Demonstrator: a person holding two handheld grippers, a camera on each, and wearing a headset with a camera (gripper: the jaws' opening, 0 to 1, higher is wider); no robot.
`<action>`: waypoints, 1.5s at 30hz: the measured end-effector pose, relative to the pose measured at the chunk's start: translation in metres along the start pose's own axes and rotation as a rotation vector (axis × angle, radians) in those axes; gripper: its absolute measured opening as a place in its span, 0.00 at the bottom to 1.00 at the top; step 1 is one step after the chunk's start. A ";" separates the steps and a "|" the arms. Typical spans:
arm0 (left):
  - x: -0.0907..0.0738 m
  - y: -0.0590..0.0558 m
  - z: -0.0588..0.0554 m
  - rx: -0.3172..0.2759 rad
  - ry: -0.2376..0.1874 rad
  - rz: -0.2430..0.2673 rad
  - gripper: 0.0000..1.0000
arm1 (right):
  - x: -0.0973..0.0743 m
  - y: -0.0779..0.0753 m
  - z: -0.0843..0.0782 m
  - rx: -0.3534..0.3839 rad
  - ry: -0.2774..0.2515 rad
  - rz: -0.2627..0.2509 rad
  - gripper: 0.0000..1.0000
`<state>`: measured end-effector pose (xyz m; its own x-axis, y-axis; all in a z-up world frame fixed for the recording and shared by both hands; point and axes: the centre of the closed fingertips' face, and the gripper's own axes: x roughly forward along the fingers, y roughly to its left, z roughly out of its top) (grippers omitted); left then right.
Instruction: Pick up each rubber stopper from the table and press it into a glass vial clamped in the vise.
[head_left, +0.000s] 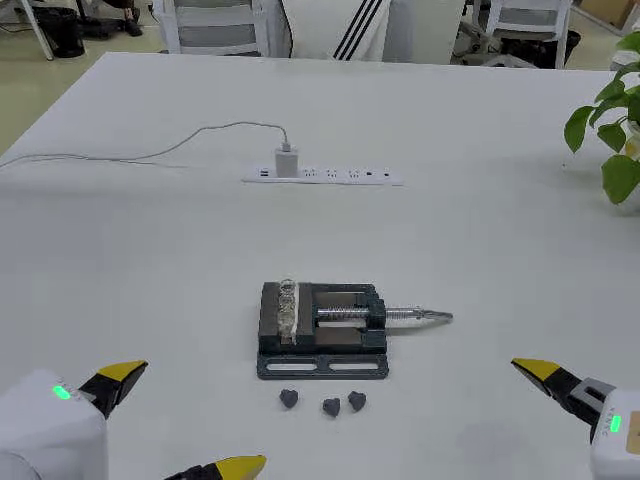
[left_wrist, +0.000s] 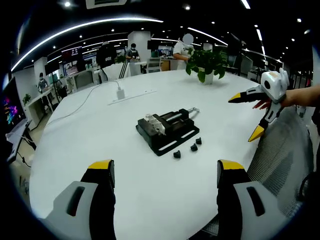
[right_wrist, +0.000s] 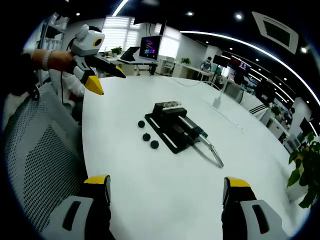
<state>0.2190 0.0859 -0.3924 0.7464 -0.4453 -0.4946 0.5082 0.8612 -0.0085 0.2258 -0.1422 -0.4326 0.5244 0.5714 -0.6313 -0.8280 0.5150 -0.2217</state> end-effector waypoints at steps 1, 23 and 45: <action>0.000 -0.001 0.000 0.001 0.000 -0.002 0.82 | 0.002 -0.001 0.002 -0.010 -0.001 -0.001 0.91; 0.003 0.005 -0.002 0.005 0.005 -0.001 0.81 | 0.041 0.000 0.029 -0.003 -0.047 0.008 0.76; 0.000 0.009 -0.005 -0.005 0.010 0.005 0.80 | 0.079 -0.008 0.039 0.090 -0.067 -0.090 0.62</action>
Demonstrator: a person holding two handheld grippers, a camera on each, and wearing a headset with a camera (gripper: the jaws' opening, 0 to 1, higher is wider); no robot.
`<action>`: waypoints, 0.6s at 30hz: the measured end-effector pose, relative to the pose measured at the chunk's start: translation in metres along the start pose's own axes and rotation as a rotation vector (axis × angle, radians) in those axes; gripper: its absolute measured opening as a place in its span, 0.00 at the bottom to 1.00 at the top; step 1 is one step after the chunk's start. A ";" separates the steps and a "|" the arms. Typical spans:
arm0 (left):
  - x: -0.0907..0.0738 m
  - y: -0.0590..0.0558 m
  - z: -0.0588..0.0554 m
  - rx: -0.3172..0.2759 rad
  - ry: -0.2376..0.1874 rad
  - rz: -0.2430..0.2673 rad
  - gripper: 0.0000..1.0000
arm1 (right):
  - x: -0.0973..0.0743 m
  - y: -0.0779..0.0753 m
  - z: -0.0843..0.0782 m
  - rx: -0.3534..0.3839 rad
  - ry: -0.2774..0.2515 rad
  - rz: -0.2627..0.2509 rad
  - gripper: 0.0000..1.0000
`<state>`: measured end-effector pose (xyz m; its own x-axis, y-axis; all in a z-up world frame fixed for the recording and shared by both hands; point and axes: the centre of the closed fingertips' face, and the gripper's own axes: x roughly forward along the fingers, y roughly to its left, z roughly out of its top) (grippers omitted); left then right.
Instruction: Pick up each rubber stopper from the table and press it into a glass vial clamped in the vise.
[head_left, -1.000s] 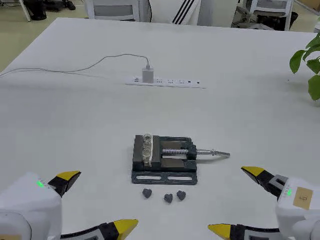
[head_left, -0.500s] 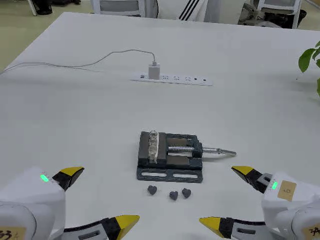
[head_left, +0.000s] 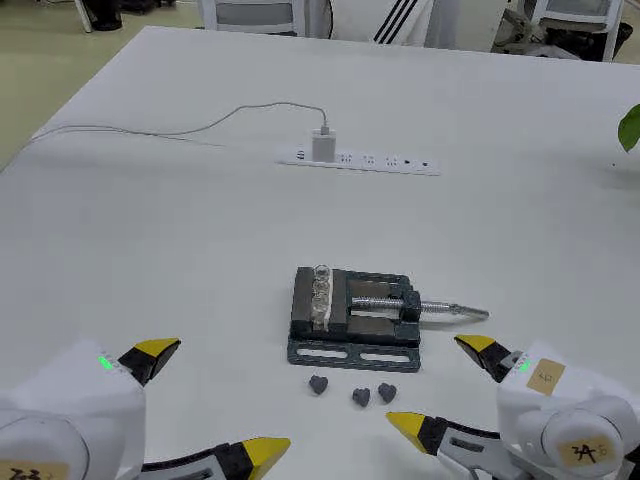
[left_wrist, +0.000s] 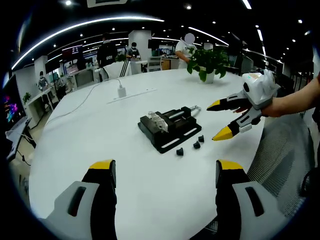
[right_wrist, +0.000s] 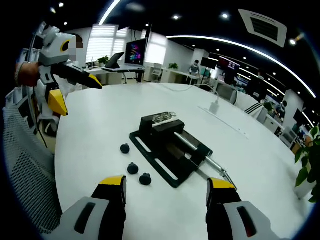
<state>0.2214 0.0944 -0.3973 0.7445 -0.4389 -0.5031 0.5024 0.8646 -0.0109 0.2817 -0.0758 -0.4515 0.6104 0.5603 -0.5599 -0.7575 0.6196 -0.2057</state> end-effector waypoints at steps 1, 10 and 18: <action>0.000 0.000 0.000 0.000 0.000 0.001 0.80 | 0.001 0.001 0.000 0.001 -0.001 -0.001 0.62; 0.001 -0.002 -0.002 -0.012 0.002 0.001 0.79 | 0.013 0.017 -0.008 0.061 0.031 0.035 0.36; 0.000 -0.002 -0.007 -0.026 0.008 0.004 0.79 | 0.019 0.026 -0.018 0.100 0.059 0.063 0.21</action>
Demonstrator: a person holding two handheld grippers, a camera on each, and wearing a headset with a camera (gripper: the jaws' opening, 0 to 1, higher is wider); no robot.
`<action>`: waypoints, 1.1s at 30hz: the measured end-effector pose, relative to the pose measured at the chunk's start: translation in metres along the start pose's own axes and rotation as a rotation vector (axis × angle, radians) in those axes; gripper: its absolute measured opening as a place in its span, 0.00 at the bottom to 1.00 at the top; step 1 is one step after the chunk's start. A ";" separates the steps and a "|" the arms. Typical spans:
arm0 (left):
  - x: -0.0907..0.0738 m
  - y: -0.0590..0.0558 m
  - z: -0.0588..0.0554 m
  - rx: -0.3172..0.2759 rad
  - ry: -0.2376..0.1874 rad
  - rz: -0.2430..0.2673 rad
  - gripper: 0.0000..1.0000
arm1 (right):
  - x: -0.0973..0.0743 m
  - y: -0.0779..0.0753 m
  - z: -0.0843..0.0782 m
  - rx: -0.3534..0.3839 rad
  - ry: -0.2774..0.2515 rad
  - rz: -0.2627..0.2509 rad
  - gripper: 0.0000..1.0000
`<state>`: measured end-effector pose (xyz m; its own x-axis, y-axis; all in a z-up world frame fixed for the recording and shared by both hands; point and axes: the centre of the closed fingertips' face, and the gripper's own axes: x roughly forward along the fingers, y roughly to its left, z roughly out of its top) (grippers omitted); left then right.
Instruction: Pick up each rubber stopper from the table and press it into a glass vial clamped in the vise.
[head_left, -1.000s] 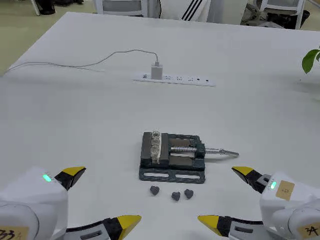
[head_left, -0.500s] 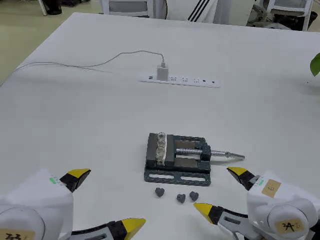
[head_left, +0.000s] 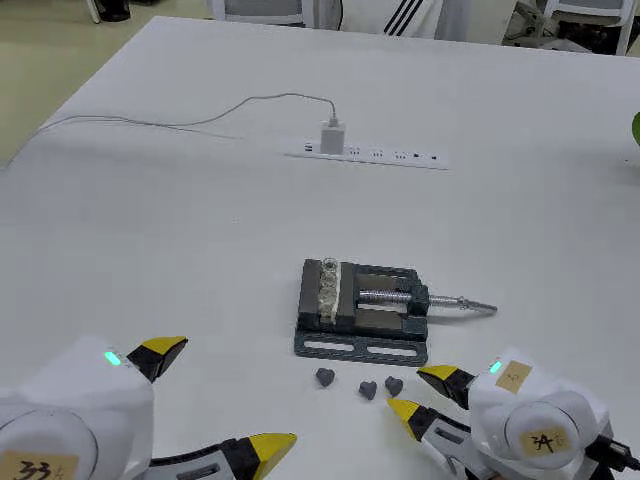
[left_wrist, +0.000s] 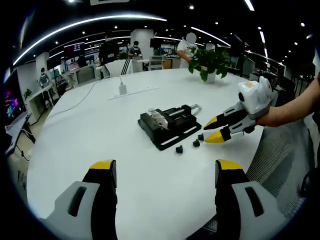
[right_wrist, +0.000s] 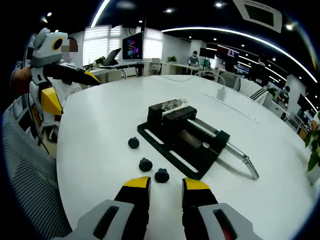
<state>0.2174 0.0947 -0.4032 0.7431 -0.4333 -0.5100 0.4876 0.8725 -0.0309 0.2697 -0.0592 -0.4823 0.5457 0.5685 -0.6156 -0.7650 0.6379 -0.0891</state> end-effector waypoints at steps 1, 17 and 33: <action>0.000 0.000 0.000 -0.002 0.001 0.000 0.79 | 0.001 0.000 0.000 0.008 0.001 0.001 0.21; 0.000 -0.001 -0.003 -0.011 0.007 -0.003 0.78 | 0.006 0.006 0.002 0.003 0.001 0.014 0.10; 0.001 0.000 -0.007 -0.021 0.011 -0.004 0.77 | 0.006 0.007 0.001 0.002 0.009 0.014 0.09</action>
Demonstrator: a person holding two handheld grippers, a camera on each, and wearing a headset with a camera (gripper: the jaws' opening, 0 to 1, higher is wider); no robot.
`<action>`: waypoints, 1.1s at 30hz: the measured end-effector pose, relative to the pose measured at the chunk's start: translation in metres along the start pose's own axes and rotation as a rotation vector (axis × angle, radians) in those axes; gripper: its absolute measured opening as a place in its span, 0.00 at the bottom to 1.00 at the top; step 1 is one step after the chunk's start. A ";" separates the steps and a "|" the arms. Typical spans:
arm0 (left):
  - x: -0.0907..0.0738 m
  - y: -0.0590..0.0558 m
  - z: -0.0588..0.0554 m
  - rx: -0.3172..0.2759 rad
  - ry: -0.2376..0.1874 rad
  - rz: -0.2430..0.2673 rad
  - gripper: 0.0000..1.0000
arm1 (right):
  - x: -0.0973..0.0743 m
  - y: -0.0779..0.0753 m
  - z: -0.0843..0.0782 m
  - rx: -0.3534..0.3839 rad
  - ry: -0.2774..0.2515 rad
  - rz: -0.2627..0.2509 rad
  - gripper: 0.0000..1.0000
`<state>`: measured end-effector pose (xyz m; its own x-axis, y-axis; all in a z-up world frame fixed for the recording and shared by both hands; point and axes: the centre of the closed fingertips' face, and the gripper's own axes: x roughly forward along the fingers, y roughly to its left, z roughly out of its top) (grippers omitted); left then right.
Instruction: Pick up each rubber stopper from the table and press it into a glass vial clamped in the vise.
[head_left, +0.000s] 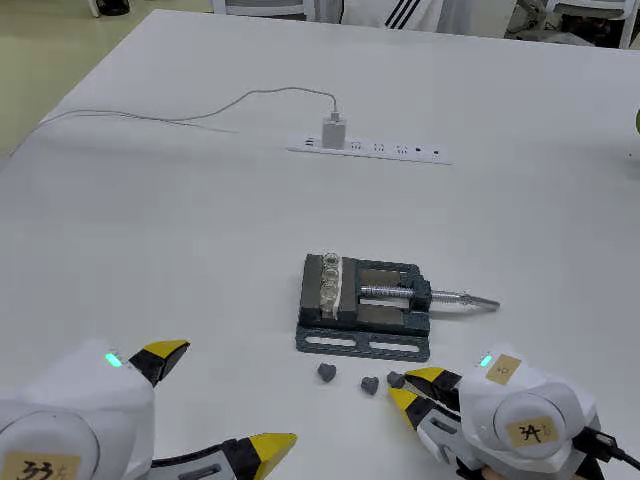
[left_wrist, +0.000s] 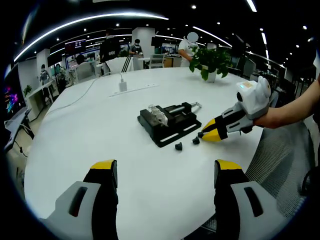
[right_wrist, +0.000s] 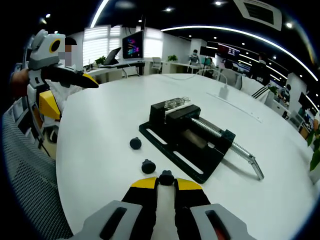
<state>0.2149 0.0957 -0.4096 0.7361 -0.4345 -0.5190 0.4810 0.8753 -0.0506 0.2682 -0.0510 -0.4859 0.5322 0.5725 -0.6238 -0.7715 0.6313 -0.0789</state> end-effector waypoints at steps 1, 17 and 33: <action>0.000 0.000 0.000 0.000 0.001 0.000 0.77 | 0.000 0.000 0.000 -0.001 0.000 -0.002 0.09; 0.000 0.000 0.002 0.003 -0.002 -0.008 0.77 | -0.013 -0.005 0.009 0.000 -0.004 0.025 0.08; 0.006 -0.007 0.008 0.080 0.015 -0.076 0.75 | -0.038 0.003 0.021 -0.056 0.012 0.068 0.08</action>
<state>0.2202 0.0853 -0.4059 0.6888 -0.4953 -0.5294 0.5720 0.8199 -0.0227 0.2529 -0.0598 -0.4460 0.4739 0.6068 -0.6381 -0.8243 0.5606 -0.0791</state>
